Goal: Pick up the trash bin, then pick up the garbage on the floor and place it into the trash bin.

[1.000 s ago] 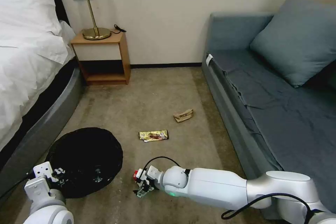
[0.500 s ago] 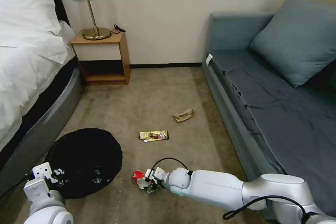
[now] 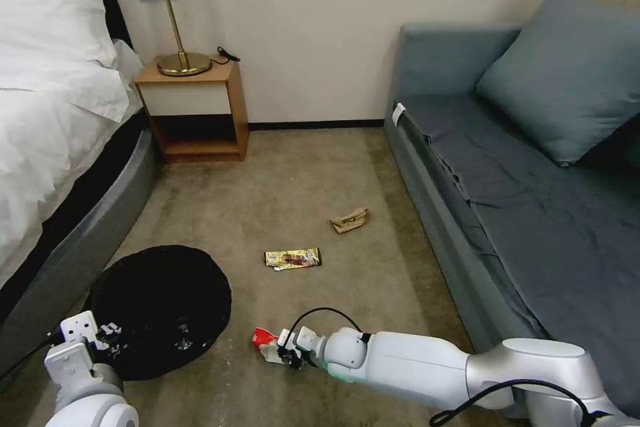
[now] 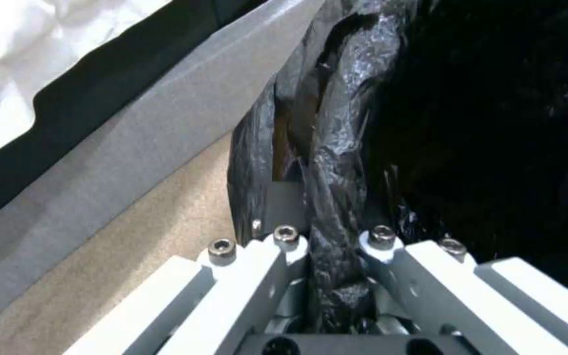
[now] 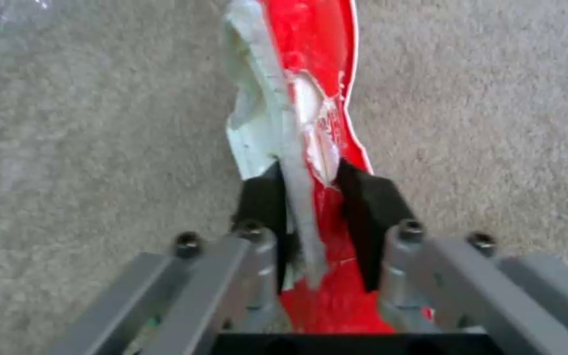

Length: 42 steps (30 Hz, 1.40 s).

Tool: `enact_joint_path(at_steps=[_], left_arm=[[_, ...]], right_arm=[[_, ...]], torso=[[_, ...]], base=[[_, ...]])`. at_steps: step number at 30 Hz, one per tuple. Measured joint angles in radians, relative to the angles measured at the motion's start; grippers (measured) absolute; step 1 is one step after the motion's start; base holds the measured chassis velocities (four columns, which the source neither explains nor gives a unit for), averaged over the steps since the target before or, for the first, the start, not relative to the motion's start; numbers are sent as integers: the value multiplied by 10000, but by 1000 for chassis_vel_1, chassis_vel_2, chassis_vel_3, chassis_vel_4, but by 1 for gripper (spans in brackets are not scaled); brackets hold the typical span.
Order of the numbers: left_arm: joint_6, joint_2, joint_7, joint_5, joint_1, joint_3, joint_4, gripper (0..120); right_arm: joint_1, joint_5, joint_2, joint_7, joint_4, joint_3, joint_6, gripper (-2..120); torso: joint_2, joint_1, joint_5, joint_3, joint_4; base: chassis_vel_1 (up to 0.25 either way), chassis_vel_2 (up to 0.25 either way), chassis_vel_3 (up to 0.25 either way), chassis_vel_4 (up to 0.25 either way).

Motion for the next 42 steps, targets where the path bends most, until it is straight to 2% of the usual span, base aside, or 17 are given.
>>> enact_joint_path(at_steps=[3,5,6,9,10,12,15,18,21,23,25,29,30,34,36,38,42], left_arm=[[0,1,0,1,0,2,0,3],[0,5,0,1,-1,2,0,3],[0,7,0,1,-1,1,0,3],[0,47,-3,-13,-6,-4,1,3],[0,47,-3,-13,-6,-4,1,3],[0,64,-12,-15,-9,31,-2,3],[2,75,-3,-18,-6,70,-3,3],[2,99,-2,14,-3,183,11,3],[2,98,-3,68,-20,252,31,3],[2,80,-2,143,-31,341,38,3],[2,64,-2,187,-38,387,38,3],[4,4,-2,305,-62,494,32,3],[4,4,-2,305,-62,494,32,3],[24,-47,-3,369,-94,556,-24,3],[27,-54,-3,376,-97,561,-30,3],[44,-89,-5,424,-110,607,-57,3],[46,-123,-3,457,-111,646,-63,3]], right_arm=[[42,153,-200,145,373,2,42,4],[86,215,-318,220,577,47,62,1],[113,248,-397,262,691,86,70,0],[395,640,-1440,705,1769,703,-15,0],[395,640,-1440,705,1769,703,-15,0],[546,726,-2129,976,2338,1436,-30,0],[575,755,-2403,1071,2683,1946,-21,0],[732,1522,-2721,1686,4212,3260,-56,0],[919,2057,-2630,2078,5084,3586,-169,0],[1231,2563,-2319,2420,5931,3748,-330,0],[1348,2754,-2125,2596,6211,3753,-407,0],[1629,3509,-1250,3210,7197,3309,-704,0],[1629,3509,-1250,3210,7197,3309,-704,0],[1734,3713,-427,3598,7370,2172,-736,0],[1752,3705,-342,3630,7305,2016,-727,0],[1810,3536,70,3779,6810,1281,-598,0],[1813,3336,429,3907,6219,799,-473,0]], torso=[[0,0,0,0,0],[0,0,1,0,1],[0,0,2,0,1],[0,0,5,1,2],[0,0,5,1,2],[0,0,-4,0,-3],[0,0,1,0,-5],[0,0,2,0,-1],[0,1,-1,0,-2],[1,0,0,0,2],[0,0,-2,0,2],[0,0,-3,0,2],[0,0,-3,0,2],[0,0,-2,0,2],[0,0,-3,0,1],[0,0,-3,-1,1],[0,0,-2,0,1]], base=[[0,0,0,0],[0,0,0,0],[0,0,0,0],[0,0,0,0],[0,0,0,0],[0,0,0,0],[0,0,0,0],[0,0,0,0],[0,0,0,0],[0,0,0,0],[0,0,0,0],[0,0,0,0],[0,0,0,0],[0,0,0,0],[0,0,0,0],[0,0,0,0],[0,0,0,0]])
